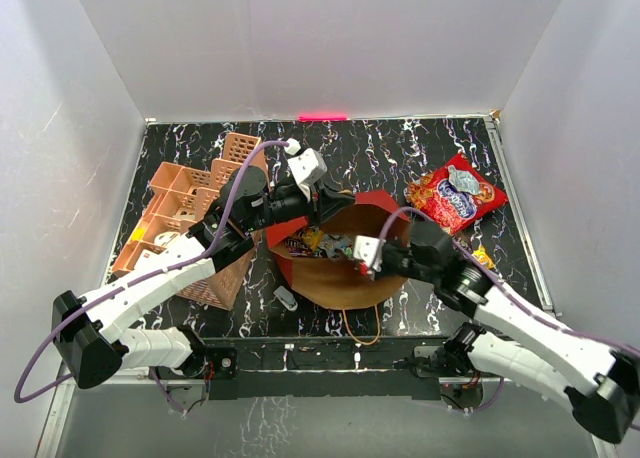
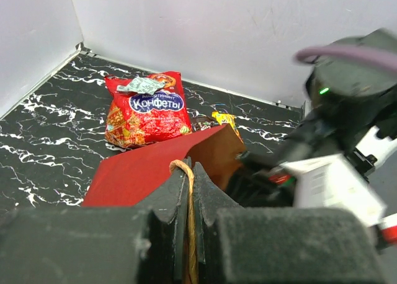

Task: Take the snacks out of the paper bag
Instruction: Take out the snack from the paper bag.

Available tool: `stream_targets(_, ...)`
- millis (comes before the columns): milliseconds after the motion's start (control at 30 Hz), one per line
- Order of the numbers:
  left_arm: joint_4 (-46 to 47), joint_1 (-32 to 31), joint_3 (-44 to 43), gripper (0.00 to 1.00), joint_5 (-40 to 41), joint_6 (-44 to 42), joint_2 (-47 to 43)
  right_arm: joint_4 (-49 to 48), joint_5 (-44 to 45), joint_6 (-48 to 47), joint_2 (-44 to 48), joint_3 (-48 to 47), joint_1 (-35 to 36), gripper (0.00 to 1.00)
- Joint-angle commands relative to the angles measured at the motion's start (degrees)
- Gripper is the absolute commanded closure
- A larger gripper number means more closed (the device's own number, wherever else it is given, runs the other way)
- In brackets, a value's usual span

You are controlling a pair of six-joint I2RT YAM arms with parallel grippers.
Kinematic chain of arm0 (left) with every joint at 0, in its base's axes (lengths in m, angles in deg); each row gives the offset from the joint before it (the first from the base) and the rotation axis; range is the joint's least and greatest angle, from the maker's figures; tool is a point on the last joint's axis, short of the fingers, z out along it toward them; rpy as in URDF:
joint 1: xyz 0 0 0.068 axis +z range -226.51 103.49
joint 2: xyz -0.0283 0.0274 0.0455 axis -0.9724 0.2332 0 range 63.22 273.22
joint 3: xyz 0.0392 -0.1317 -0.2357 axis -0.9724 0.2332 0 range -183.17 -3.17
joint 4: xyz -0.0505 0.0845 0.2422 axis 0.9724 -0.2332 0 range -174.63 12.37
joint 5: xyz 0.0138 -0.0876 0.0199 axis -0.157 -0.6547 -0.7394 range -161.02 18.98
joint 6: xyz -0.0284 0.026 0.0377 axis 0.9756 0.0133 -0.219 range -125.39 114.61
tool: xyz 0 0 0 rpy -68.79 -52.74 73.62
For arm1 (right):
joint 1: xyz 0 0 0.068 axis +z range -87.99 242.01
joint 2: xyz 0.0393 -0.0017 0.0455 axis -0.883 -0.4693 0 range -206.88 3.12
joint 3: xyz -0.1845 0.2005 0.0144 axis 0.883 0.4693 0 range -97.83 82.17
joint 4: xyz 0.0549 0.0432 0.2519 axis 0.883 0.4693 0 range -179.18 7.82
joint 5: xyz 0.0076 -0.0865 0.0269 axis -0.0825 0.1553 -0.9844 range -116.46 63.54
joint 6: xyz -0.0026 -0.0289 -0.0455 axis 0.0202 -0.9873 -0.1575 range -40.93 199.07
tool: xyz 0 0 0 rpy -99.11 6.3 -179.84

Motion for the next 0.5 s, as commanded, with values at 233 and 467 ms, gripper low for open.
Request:
stream_targets(233, 1.65, -0.2, 0.1, 1.0, 2.71, -1.88, -0.64, 12.5, 9.57, 23.73, 25.0, -8.94, 0.41, 0.93)
stream_targets(467, 1.62, -0.19, 0.08, 1.0, 2.71, -1.89, -0.4, 20.17, 51.47, 56.39, 20.08, -19.45, 0.39, 0.93)
